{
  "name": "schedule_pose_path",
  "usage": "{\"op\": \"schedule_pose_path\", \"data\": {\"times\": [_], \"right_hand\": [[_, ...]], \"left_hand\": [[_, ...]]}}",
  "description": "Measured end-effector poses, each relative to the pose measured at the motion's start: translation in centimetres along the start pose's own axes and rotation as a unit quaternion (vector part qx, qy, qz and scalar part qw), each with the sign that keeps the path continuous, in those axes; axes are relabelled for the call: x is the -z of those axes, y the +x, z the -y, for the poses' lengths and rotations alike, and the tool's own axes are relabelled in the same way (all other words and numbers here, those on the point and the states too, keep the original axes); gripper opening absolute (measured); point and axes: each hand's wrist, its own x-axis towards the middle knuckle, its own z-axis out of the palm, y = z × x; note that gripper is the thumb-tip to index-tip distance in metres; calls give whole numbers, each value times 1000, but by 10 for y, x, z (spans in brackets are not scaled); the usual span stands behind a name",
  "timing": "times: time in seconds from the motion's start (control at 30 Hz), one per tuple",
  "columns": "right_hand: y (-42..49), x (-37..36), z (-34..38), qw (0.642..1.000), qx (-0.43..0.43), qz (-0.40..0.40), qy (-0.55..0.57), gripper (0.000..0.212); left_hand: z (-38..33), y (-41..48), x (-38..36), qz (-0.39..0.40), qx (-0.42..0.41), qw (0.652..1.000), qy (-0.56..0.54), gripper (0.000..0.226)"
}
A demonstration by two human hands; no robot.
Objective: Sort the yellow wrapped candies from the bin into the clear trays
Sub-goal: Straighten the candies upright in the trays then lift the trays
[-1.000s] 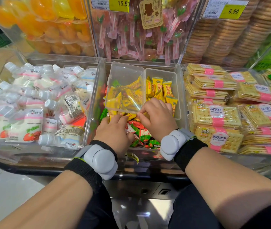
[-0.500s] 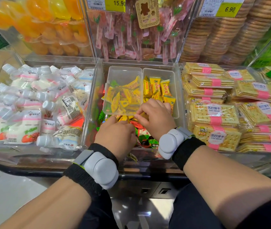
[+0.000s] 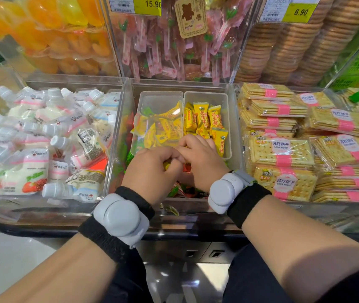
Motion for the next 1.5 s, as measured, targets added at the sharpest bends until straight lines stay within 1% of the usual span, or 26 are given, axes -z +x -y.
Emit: {"op": "schedule_pose_path", "data": {"times": [0.13, 0.2, 0.27, 0.33, 0.4, 0.47, 0.57, 0.67, 0.8, 0.9, 1.07, 1.2, 1.27, 1.43, 1.5], "right_hand": [[0, 0, 2, 1000, -2, -6, 25, 26], [0, 1, 1, 999, -12, -30, 44, 24], [-1, 3, 0, 995, -28, -68, 65, 26], [-1, 4, -1, 989, -64, -103, 87, 33], [0, 5, -1, 980, -100, -141, 102, 35], [1, 6, -2, 973, -119, -169, 100, 32], [1, 6, -4, 965, -145, -186, 118, 30], [3, 6, -5, 956, -167, -198, 140, 30], [4, 5, -7, 948, -178, -218, 146, 31], [5, 4, -7, 948, -172, -225, 141, 31], [5, 5, -6, 953, -175, -201, 144, 37], [4, 4, -7, 952, -187, -194, 147, 39], [5, 4, -8, 952, -190, -195, 142, 37], [6, -2, -11, 961, -169, -183, 117, 42], [6, -4, -12, 963, -166, -177, 115, 43]], "left_hand": [[-5, 1, -1, -34, 8, 997, -68, 18], [-6, 2, -1, -51, -13, 995, -86, 17], [-8, 4, -3, -63, -55, 994, -63, 19], [-7, 7, -6, -67, -91, 993, -37, 24], [-6, 10, -10, -66, -104, 992, -34, 28], [-4, 12, -14, -71, -96, 992, -46, 32], [0, 15, -23, -55, -72, 994, -67, 39], [2, 17, -31, -22, -75, 994, -76, 51], [4, 19, -37, 10, -87, 996, -8, 66], [2, 18, -39, 37, -109, 993, 40, 71], [-1, 16, -39, 53, -101, 990, 77, 77], [-3, 14, -39, 42, -120, 983, 135, 78], [-3, 14, -39, 31, -120, 979, 160, 76], [-2, 13, -40, 3, -101, 986, 130, 59], [-2, 12, -40, 3, -103, 985, 136, 58]]}}
